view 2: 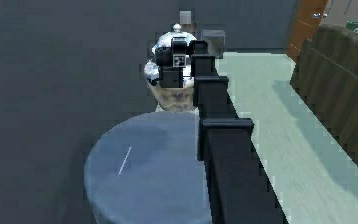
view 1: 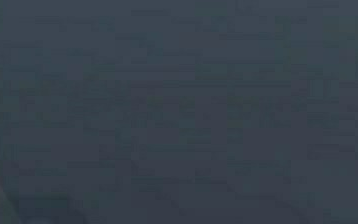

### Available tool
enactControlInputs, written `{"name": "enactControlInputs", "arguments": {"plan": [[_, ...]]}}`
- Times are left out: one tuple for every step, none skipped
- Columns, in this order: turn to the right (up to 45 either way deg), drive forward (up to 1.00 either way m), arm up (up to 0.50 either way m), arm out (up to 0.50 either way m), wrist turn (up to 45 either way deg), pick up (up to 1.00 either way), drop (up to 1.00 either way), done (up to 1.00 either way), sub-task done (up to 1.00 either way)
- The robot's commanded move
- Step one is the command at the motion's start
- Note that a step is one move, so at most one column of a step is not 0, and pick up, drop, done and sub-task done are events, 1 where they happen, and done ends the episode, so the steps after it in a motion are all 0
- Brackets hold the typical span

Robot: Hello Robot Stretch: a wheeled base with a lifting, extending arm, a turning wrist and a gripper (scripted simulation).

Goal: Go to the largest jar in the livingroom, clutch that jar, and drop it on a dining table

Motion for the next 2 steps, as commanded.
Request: {"name": "enactControlInputs", "arguments": {"plan": [[0.0,0.00,0.00,0.00,0.0,0.00,1.00,0.00,0.00],[0.0,0.00,0.00,-0.10,0.0,0.00,0.00,0.00,0.00]]}}
